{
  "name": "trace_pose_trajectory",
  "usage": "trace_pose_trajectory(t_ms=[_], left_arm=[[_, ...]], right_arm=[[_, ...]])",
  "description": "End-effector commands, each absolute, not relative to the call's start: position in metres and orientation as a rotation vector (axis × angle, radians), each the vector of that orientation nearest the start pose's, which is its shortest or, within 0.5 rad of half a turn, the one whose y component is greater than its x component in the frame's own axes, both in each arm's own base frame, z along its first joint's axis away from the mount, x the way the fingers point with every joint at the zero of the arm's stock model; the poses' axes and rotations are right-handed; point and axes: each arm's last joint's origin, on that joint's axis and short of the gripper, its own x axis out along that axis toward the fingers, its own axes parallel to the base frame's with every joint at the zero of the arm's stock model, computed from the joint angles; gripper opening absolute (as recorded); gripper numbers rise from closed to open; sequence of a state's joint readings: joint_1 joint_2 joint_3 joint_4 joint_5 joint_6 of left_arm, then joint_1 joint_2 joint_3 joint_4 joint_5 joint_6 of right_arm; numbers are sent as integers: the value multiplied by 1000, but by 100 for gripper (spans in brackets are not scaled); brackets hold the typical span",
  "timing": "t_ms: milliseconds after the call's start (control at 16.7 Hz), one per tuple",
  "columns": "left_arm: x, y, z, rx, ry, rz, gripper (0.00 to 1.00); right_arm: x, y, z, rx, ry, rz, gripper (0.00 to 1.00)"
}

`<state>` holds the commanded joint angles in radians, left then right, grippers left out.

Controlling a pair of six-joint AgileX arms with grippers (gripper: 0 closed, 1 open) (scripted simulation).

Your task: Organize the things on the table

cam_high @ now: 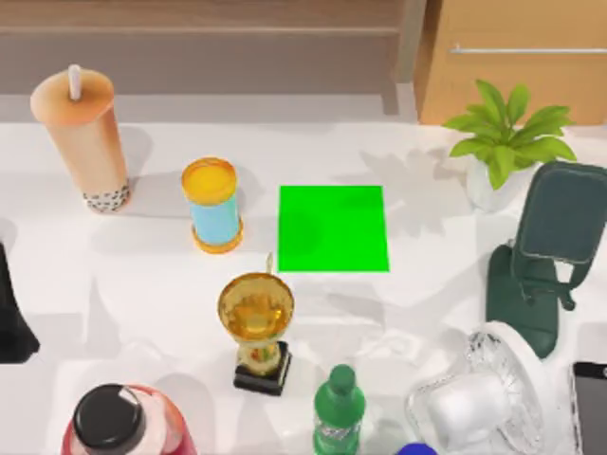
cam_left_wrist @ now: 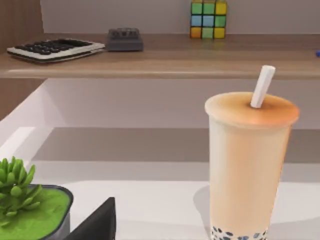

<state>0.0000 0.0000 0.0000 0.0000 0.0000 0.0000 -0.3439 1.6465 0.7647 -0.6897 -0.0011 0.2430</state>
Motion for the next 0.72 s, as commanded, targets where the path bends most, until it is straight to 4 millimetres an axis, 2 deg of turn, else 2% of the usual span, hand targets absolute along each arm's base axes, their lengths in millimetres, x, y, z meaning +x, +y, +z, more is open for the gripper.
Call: trace_pose_trajectory(t_ms=[240,720], left_arm=[[106,-1,160,0,0,0,100],[106,-1,160,0,0,0,100]], right_arm=[[233,-83,112,460,1523,-458,100],[233,-83,112,460,1523,-458,40]])
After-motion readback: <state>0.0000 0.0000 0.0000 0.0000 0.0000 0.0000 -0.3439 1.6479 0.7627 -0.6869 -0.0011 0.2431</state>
